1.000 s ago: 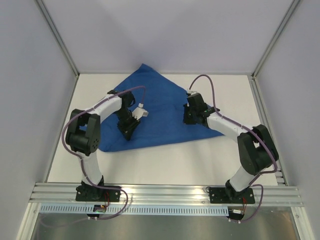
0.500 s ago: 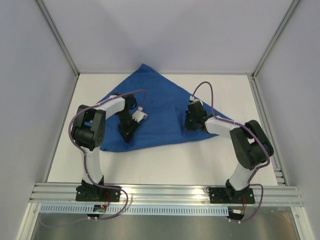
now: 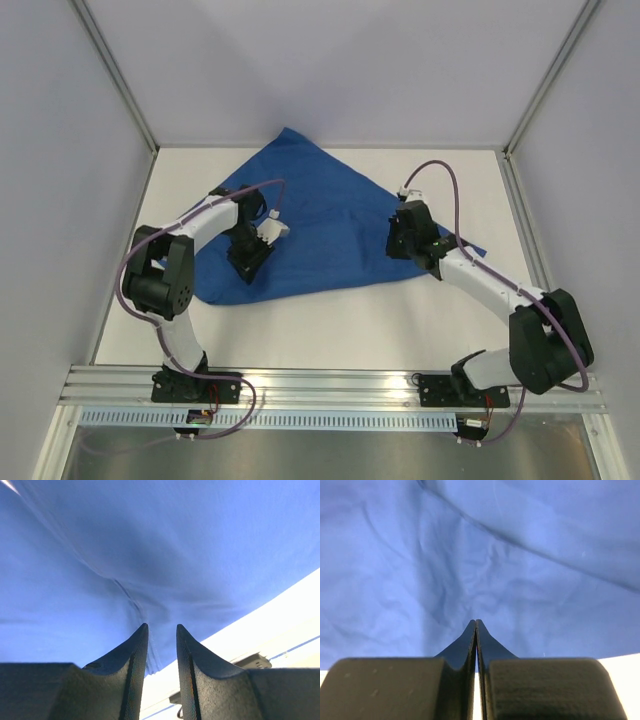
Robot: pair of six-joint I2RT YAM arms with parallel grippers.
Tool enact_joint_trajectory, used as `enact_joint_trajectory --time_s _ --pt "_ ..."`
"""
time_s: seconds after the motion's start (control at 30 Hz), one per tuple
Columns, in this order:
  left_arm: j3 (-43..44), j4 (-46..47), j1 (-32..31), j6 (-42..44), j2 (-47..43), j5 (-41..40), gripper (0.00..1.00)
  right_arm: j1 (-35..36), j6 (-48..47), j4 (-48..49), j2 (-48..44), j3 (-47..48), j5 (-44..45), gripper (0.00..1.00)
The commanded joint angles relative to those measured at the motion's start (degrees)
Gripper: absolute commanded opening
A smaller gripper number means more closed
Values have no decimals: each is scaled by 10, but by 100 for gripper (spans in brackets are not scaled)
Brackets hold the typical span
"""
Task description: Prepare the surgical pack
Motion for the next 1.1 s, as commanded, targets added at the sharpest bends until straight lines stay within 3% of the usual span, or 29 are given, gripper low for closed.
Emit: enact_joint_trajectory --time_s 0.0,0.3,0.6,0.73,0.83,0.93,1.07 --pt "-44 -1 0 8 -9 7 38 -3 13 -6 -13 -38 -9 0" --pt "-77 50 0 0 32 -69 38 -112 38 68 84 -102 -66 0" --pt "-80 65 32 3 36 -78 38 -220 46 55 -22 -151 -59 0" --pt "-75 65 39 7 26 -84 38 -344 79 74 5 -149 -127 1" --pt "-62 53 39 8 13 -65 38 -386 97 95 37 -140 -153 0" --pt "-52 41 39 7 -6 -55 38 -403 97 88 34 -135 -155 0" --pt "-42 15 52 14 -43 -45 41 -402 99 76 -42 -131 -139 0"
